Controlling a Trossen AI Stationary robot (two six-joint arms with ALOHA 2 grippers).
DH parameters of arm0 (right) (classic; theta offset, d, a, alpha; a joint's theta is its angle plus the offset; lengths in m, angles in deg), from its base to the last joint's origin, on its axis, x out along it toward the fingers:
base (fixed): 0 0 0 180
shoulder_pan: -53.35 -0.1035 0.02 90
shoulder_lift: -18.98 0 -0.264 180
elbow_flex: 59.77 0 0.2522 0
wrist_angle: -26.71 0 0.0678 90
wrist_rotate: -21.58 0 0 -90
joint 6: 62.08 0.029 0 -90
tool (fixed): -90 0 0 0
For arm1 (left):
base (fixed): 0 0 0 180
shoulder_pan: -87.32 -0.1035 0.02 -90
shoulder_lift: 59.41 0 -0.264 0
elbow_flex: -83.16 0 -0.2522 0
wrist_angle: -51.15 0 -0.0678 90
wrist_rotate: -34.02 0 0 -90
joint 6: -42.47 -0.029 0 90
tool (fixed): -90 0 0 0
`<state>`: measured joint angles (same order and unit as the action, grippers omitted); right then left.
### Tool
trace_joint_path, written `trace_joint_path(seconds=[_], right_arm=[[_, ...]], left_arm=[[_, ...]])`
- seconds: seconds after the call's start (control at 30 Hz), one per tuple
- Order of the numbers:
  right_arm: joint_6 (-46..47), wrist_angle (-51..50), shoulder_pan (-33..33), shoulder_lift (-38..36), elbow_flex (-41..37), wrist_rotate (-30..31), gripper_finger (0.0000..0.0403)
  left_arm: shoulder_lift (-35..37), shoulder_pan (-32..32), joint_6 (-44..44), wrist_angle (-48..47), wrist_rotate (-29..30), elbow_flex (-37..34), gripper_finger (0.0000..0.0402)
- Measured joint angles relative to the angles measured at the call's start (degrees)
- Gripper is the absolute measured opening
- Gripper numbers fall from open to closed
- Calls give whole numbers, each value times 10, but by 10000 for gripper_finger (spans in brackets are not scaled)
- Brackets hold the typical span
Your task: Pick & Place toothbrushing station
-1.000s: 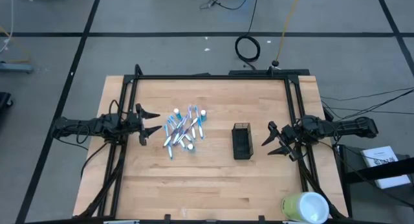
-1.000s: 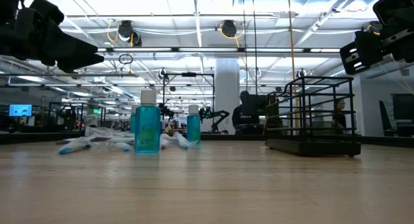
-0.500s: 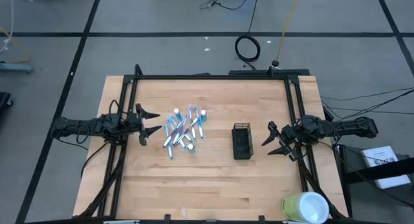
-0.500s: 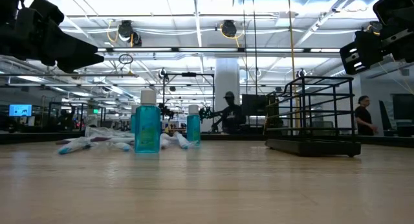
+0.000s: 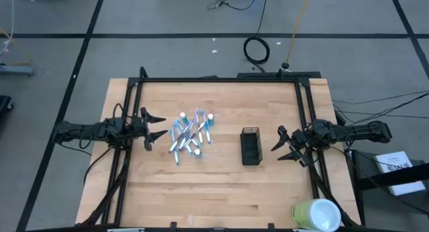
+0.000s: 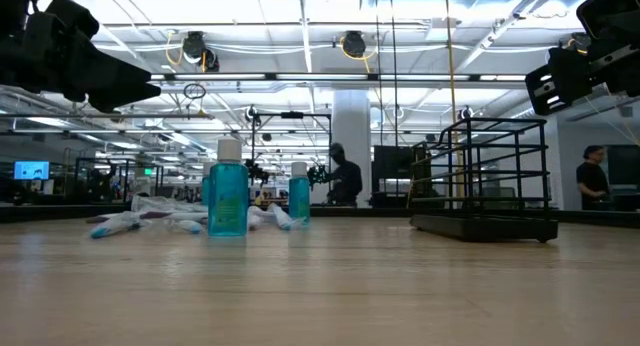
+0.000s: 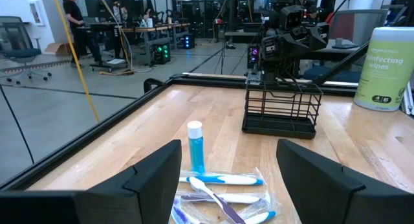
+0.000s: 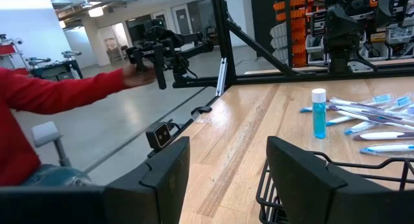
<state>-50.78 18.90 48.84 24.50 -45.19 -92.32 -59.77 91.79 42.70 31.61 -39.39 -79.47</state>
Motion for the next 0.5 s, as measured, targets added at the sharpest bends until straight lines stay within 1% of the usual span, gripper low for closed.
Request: trace_joint_path(seconds=[0.1, 0.17, 0.27, 0.37, 0.43, 0.5], right_arm=[[0, 0, 0, 0, 0, 0, 196], [0, 0, 0, 0, 0, 0, 196], [0, 0, 0, 0, 0, 0, 196], [0, 0, 0, 0, 0, 0, 196], [0, 0, 0, 0, 0, 0, 196], [0, 0, 0, 0, 0, 0, 196]], left_arm=[[0, 0, -1, 1, 0, 0, 262], [0, 0, -19, 8, 0, -1, 262], [0, 0, -52, 33, 0, -2, 262], [0, 0, -57, 68, 0, -2, 262], [0, 0, -20, 96, 0, -2, 262], [0, 0, 56, 104, -4, -1, 262]])
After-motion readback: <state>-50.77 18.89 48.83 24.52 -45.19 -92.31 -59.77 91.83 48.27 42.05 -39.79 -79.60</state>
